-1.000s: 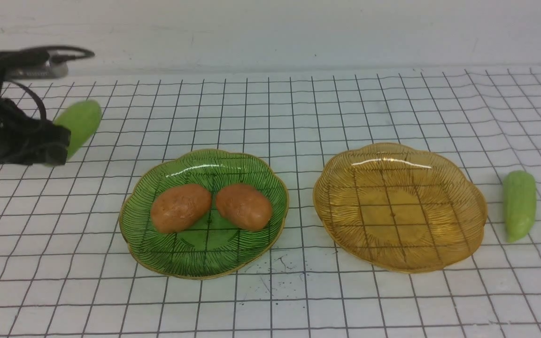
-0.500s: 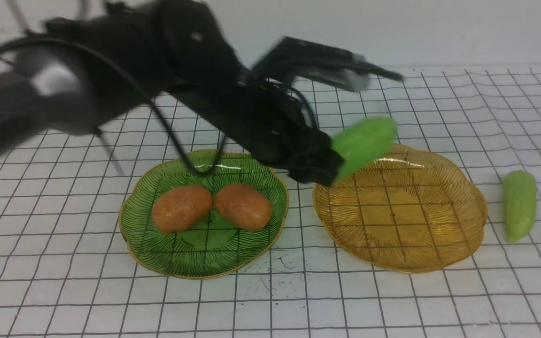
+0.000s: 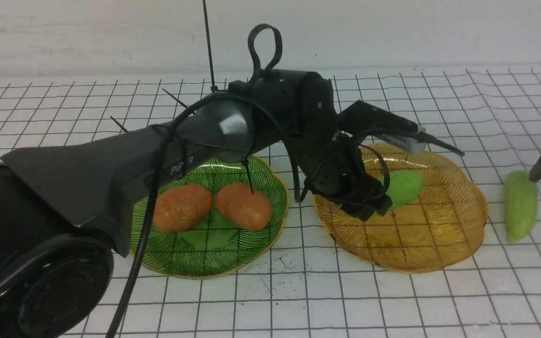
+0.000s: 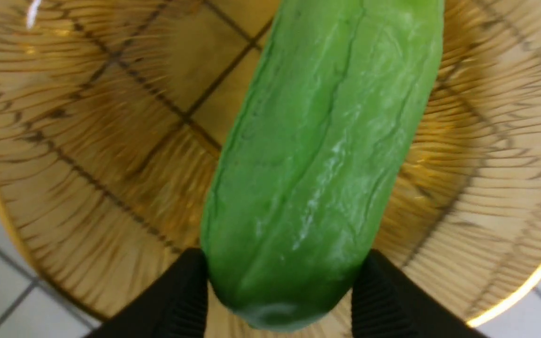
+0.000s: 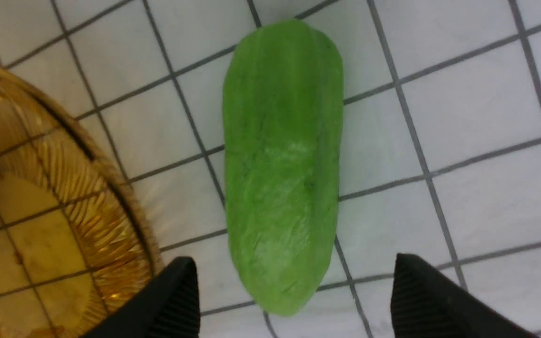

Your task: Put different types of vegetables on the plate.

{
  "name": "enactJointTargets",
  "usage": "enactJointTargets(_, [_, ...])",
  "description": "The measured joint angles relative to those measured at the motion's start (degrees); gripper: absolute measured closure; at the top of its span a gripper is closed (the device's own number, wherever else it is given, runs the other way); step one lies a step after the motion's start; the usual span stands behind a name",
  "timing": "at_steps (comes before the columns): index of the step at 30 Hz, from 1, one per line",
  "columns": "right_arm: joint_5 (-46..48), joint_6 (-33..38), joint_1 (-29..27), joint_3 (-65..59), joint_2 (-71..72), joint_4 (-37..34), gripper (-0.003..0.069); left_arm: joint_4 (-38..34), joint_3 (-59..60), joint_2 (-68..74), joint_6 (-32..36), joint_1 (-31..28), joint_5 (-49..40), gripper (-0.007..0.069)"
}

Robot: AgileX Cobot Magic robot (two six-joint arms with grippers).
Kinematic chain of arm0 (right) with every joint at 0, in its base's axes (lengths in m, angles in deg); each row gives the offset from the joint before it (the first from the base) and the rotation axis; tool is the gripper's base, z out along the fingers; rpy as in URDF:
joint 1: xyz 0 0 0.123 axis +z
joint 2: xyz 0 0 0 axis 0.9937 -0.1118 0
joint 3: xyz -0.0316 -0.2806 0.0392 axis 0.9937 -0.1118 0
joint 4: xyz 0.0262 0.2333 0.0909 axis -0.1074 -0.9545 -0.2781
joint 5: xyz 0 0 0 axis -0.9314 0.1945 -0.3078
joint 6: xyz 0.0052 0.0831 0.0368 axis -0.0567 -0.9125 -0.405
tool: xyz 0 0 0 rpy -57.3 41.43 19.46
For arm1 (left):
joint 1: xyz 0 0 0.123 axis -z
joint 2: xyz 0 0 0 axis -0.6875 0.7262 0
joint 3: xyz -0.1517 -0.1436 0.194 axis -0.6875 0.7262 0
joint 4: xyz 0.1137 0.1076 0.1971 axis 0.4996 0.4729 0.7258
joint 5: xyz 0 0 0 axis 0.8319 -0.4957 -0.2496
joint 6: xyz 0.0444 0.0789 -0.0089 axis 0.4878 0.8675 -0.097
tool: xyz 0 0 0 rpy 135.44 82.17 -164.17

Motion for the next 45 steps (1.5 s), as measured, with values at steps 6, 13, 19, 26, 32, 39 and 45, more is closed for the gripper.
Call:
enactJointTargets(6, [-2.9, 1.57, 0.31, 0.0, -5.5, -2.8, 0.0136, 6.11, -1.39, 0.0, -4.39, 0.0, -1.97, 0.0042])
enactJointTargets(13, [-3.93, 7.05, 1.21, 0.83, -8.08, -4.84, 0.0213, 11.85, -8.18, -0.35, -8.93, 0.0, -13.5, 0.0233])
enactJointTargets(19, [1.45, 8.47, 1.16, 7.03, -5.38, -4.74, 0.0248, 16.21, -11.37, -5.0, -8.93, -0.34, -20.82, 0.0587])
enactJointTargets(26, [2.53, 7.39, 3.38, 7.97, 9.78, -4.84, 0.0248, 18.2, -10.81, -15.32, -9.86, -3.4, -21.35, 0.0632])
enactJointTargets(32, [3.64, 6.34, 13.31, 7.35, 13.77, -4.21, 0.0248, 18.68, 1.77, -27.84, -10.68, -5.04, -19.83, 0.0632])
enactJointTargets(39, [3.63, 4.44, 20.57, 7.34, 6.57, -0.15, 0.0246, 18.57, 25.25, -45.26, -16.57, -5.04, -9.82, 0.0632])
enactJointTargets(45, [3.27, -1.2, 21.73, 7.29, -1.09, 2.58, 0.0122, 18.62, 41.79, -59.99, -19.12, -5.04, -4.59, 0.0632])
